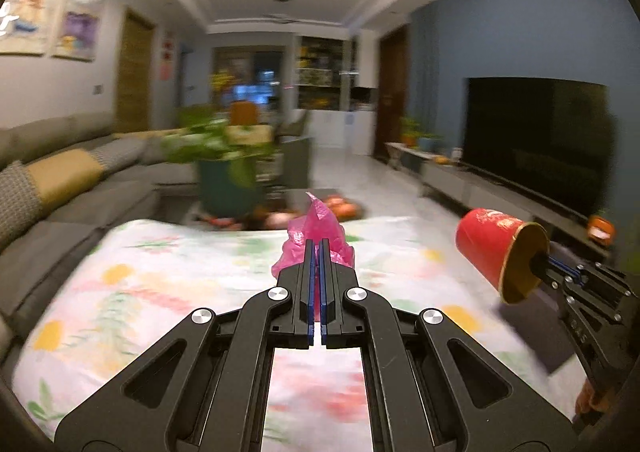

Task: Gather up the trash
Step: 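Carry the pink bag in the left gripper while the right carries the red cup to the bin, then open the left gripper over the bin while the right gripper releases the red cup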

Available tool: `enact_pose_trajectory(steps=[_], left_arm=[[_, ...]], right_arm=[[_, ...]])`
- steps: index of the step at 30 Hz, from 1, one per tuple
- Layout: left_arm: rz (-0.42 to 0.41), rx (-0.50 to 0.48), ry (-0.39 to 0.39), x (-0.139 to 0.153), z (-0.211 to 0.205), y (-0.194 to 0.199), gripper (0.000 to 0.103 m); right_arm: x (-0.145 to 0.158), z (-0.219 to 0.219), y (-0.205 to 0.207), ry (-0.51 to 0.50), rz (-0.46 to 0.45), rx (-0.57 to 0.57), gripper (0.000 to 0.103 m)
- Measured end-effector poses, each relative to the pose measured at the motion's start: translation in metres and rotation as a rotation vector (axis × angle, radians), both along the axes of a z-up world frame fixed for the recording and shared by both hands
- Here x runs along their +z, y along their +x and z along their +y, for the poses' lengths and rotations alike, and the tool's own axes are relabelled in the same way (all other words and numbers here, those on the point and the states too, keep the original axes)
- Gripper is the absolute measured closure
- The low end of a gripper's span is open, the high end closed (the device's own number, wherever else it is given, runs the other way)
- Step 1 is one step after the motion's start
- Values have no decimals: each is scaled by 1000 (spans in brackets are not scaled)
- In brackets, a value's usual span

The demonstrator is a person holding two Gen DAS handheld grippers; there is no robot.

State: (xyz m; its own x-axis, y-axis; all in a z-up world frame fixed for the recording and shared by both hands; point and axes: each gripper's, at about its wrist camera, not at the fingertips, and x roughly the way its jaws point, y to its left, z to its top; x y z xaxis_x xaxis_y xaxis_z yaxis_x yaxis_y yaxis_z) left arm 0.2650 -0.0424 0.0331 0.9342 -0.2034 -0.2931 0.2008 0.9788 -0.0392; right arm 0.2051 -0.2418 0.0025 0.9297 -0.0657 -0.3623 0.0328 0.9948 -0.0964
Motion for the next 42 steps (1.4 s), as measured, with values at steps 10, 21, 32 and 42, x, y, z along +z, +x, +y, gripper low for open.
enact_pose_trajectory(steps=[10, 21, 32, 42], left_arm=[[14, -346, -13, -9, -155, -22, 102], [33, -570, 5, -38, -265, -12, 102], [79, -581, -7, -59, -290, 21, 81], [56, -421, -45, -53, -245, 24, 27]], right_arm=[[-5, -153, -55, 98, -13, -323, 99], [-30, -214, -45, 159, 20, -414, 99], [-42, -225, -24, 177, 36, -426, 99], [-48, -227, -13, 210, 25, -389, 60]])
